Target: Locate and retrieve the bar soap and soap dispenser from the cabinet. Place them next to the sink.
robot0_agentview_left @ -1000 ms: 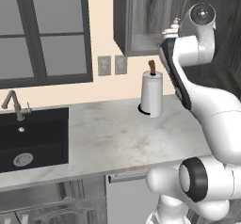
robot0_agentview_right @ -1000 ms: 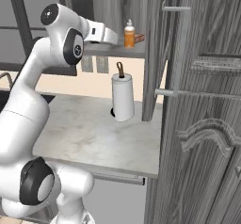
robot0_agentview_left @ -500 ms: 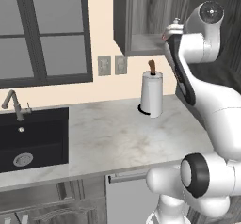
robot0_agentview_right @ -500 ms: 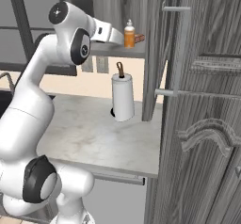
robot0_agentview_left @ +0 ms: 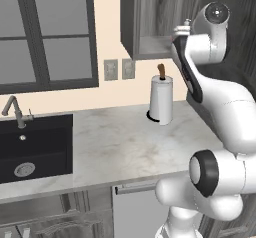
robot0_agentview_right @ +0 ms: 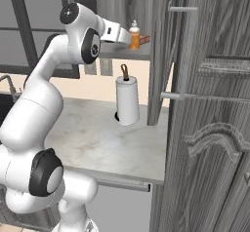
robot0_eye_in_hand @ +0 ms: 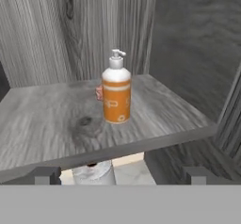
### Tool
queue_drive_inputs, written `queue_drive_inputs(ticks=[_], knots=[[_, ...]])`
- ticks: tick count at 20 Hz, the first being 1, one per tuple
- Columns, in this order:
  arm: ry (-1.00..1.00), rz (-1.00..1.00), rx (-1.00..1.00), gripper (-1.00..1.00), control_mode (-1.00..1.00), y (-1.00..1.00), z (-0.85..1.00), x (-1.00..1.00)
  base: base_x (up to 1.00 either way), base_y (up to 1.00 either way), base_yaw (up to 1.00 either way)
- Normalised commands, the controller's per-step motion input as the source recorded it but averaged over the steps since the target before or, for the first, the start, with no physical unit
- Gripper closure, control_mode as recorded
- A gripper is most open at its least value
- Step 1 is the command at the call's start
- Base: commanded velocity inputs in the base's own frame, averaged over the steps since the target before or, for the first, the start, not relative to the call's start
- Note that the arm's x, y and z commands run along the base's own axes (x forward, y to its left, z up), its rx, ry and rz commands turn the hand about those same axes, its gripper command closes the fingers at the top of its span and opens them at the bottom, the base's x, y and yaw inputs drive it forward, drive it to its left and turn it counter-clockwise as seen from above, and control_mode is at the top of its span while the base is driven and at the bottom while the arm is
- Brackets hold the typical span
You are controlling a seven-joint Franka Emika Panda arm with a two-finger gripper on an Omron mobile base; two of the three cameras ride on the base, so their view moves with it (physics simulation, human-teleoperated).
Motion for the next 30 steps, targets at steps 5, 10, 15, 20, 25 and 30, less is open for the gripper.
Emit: queue_drive_inputs(ticks=[5, 10, 15, 20, 25, 30], knots=[[0.0, 0.0, 0.0, -1.0, -1.0, -0.13, -0.05, 0.41, 0.0, 0.0, 0.0], [-0.01, 0.0, 0.0, -1.0, -1.0, -0.1, -0.07, 0.39, 0.0, 0.0, 0.0], [-0.02, 0.02, 0.0, -1.0, -1.0, -0.11, -0.03, 0.46, 0.0, 0.0, 0.0], [0.0, 0.02, 0.01, -1.0, -1.0, -0.23, -0.04, 0.46, 0.0, 0.0, 0.0], [0.0, 0.01, 0.0, -1.0, -1.0, -0.3, -0.07, 0.39, 0.0, 0.0, 0.0], [0.0, 0.03, 0.0, -1.0, -1.0, -0.04, -0.04, 0.21, 0.0, 0.0, 0.0]])
